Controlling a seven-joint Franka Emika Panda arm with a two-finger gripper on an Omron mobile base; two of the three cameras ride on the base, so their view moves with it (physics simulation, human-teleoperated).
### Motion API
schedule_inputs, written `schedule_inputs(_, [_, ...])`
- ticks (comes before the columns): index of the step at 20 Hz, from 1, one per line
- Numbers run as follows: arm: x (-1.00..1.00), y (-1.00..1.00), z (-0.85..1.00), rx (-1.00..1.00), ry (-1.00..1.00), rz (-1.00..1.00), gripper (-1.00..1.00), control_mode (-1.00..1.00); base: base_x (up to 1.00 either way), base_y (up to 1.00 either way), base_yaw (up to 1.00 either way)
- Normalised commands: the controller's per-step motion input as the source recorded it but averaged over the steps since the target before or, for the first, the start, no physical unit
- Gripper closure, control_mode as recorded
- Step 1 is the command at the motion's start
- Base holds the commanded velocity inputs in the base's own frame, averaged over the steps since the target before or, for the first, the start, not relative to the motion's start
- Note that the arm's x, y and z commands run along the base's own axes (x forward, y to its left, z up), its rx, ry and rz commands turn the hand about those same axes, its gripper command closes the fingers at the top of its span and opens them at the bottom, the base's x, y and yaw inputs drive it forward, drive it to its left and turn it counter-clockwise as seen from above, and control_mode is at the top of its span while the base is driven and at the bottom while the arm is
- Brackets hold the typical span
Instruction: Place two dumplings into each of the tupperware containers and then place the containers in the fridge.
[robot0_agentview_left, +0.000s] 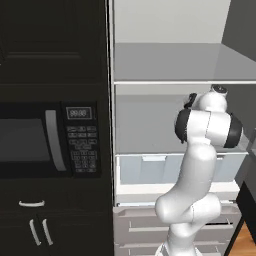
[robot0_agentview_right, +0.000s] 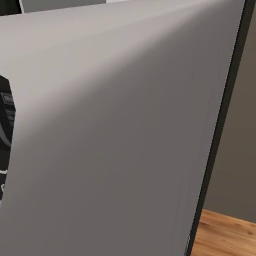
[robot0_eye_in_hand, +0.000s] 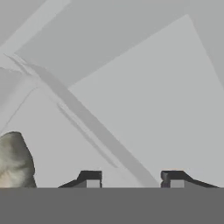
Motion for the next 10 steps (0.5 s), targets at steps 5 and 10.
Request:
schedule_inputs(5, [0.33,-0.23,-0.14,0.02,-0.22,-0.02,-1.00,-1.00,0.00,0.00,0.00])
schedule_inputs(10, [0.00,-0.05,-0.11,0.15,-0.48,0.00,-1.00,-1.00,0.00,0.00,0.00])
